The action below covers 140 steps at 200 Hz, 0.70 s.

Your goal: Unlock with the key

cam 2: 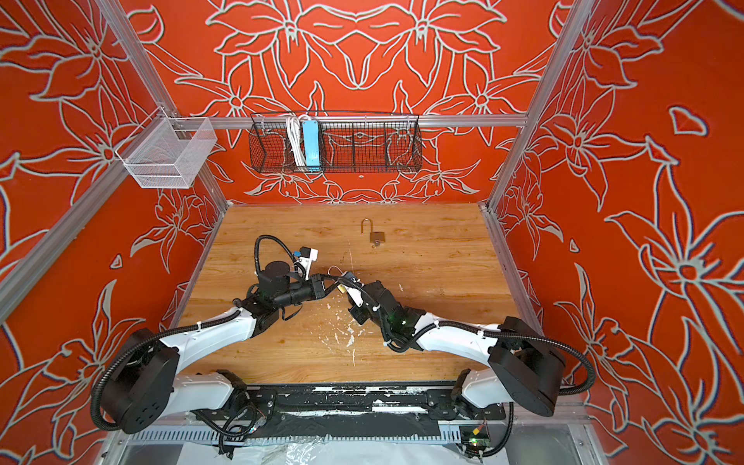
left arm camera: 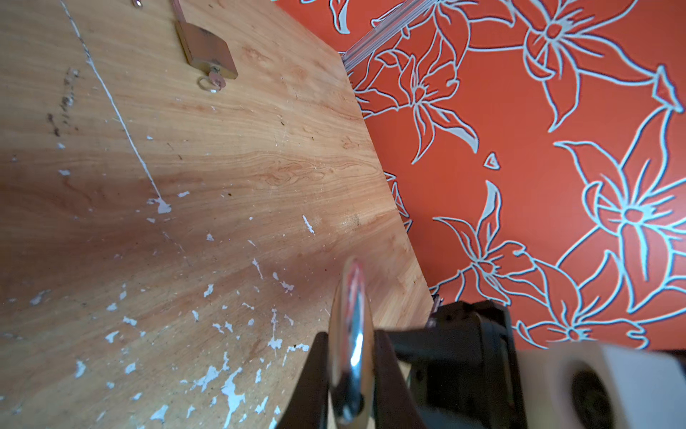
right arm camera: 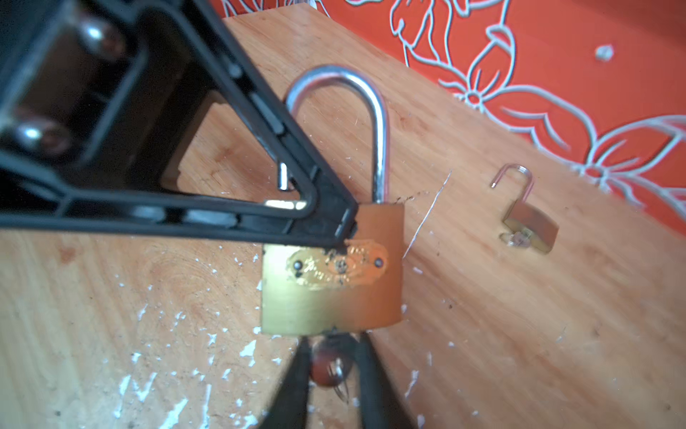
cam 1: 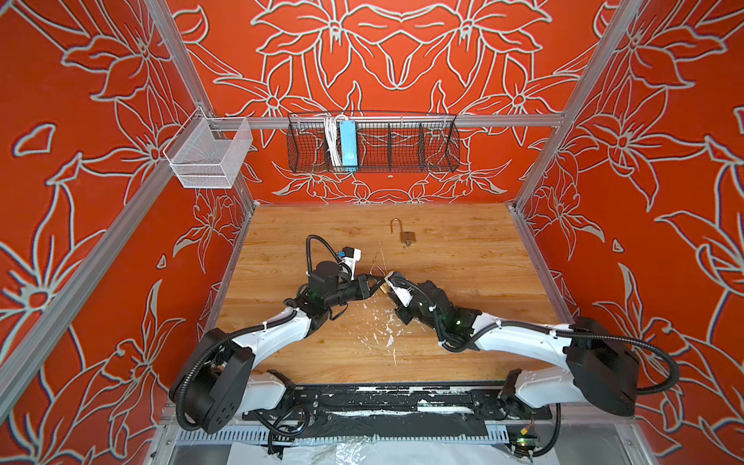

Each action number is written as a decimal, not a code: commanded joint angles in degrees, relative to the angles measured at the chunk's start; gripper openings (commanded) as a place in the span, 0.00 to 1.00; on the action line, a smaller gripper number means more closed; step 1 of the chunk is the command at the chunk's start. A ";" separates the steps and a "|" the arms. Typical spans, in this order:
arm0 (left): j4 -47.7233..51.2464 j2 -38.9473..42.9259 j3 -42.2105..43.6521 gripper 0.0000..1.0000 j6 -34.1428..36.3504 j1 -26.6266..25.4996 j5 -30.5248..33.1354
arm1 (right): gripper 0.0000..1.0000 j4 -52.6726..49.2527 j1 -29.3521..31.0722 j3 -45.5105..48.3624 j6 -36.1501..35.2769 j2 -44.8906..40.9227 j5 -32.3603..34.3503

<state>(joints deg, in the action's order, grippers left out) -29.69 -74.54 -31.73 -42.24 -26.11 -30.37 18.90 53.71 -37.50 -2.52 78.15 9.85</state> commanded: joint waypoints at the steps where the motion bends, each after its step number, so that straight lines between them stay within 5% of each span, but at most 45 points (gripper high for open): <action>1: -3.98 0.91 0.75 0.00 3.94 1.13 -1.18 | 0.44 2.11 -0.32 0.96 0.67 -2.13 0.13; 30: -4.66 -0.68 0.12 0.00 9.68 1.50 -4.73 | 0.52 7.41 -1.72 5.89 1.46 -7.63 -0.58; 64: -3.16 -5.10 -4.63 0.00 20.60 0.75 -23.26 | 0.61 13.01 -10.00 11.49 6.77 -13.76 -12.75; 140: 4.98 -3.93 -6.59 0.00 30.27 -3.31 -22.59 | 0.66 22.76 -16.27 14.57 12.05 -14.16 -33.32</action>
<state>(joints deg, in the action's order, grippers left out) -25.76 -79.85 -35.73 -16.82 -28.53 -50.28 36.18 38.13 -23.94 7.14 63.31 -13.89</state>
